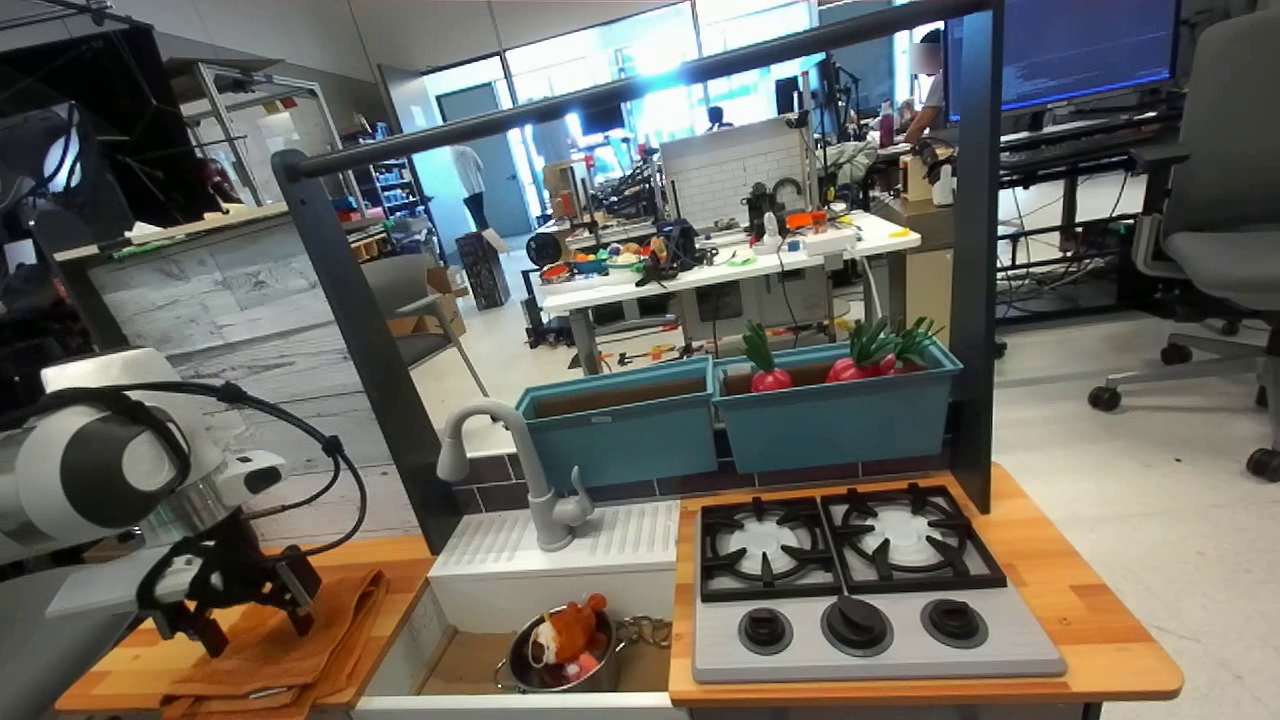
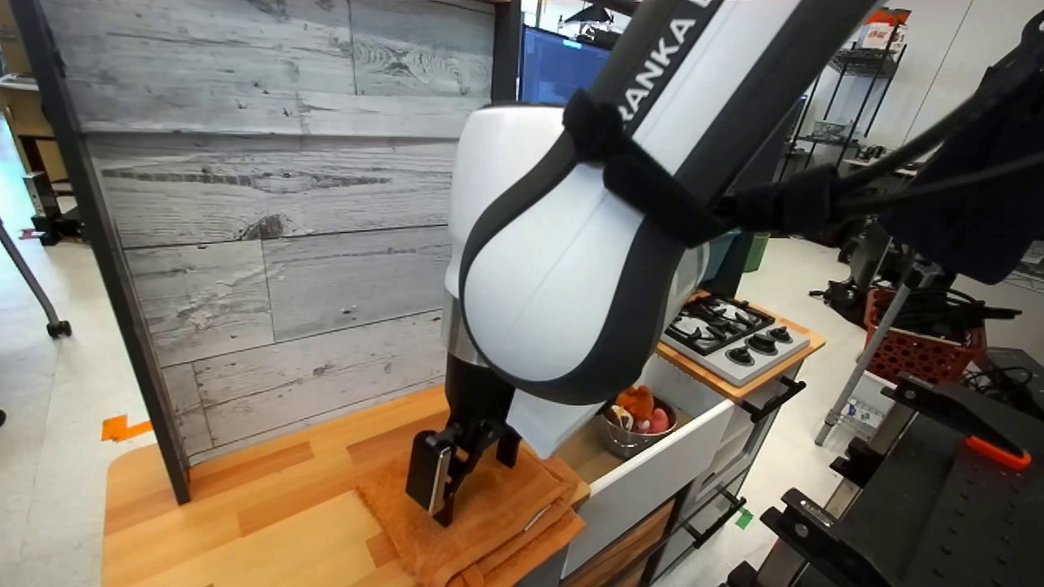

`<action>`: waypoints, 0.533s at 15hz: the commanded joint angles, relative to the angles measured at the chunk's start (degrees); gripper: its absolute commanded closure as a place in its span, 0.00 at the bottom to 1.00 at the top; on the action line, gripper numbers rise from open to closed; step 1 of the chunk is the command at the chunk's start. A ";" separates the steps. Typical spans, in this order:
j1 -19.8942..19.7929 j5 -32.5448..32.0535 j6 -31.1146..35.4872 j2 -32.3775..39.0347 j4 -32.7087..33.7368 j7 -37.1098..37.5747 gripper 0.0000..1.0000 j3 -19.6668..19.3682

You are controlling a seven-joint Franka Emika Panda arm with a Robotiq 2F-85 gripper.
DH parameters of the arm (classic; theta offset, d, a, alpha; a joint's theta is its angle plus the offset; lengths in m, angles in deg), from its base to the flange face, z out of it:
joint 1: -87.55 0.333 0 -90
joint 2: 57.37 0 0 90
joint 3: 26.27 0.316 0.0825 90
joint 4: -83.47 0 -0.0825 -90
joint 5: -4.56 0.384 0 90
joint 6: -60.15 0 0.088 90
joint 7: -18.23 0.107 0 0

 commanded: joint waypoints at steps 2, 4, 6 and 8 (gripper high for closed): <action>-1.01 0.70 -0.94 -0.22 0.17 0.02 0.00 0.32; 1.19 0.23 0.33 1.08 1.26 3.12 0.00 -2.64; 2.87 -0.08 -1.68 2.64 2.66 5.16 0.00 -4.49; 4.45 -0.33 -2.93 4.92 4.52 6.50 0.00 -5.42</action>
